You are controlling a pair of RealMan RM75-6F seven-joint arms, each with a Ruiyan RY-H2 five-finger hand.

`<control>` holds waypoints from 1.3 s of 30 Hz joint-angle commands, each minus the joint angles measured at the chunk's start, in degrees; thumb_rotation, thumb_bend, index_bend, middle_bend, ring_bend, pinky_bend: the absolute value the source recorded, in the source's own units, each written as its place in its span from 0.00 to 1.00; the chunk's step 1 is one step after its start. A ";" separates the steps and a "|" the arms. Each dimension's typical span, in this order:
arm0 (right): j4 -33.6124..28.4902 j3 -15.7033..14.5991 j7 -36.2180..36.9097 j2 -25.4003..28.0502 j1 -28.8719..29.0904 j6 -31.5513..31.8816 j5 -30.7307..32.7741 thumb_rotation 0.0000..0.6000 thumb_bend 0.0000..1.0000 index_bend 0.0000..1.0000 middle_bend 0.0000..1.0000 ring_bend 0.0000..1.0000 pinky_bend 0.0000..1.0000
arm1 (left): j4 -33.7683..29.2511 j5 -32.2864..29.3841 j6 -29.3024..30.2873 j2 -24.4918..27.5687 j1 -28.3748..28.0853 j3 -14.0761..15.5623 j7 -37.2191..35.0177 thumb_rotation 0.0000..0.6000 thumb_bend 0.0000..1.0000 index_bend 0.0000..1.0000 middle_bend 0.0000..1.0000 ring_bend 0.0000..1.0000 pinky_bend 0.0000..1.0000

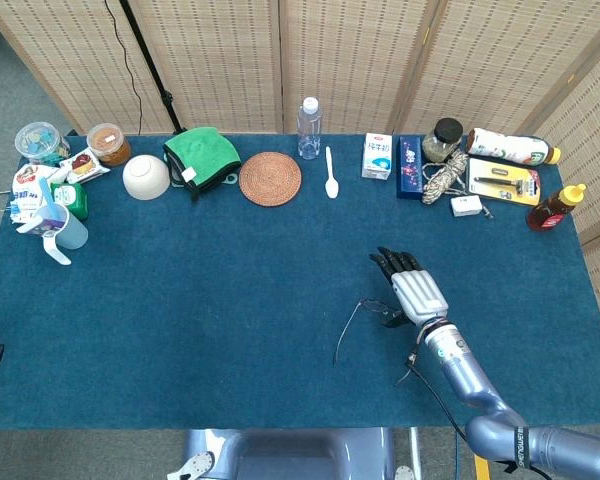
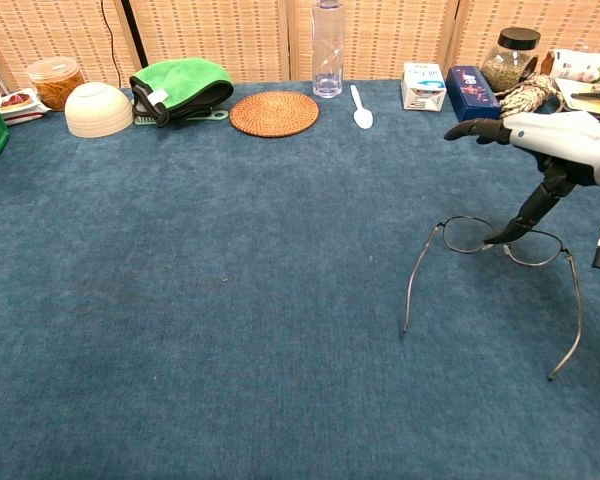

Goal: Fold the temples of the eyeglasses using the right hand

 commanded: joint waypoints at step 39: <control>19.20 -0.24 -7.02 -10.20 0.23 5.92 3.57 1.00 0.09 0.00 0.00 0.00 0.00 | -0.52 0.57 -0.23 0.21 0.09 0.31 -0.25 0.60 0.28 0.12 0.02 0.04 0.00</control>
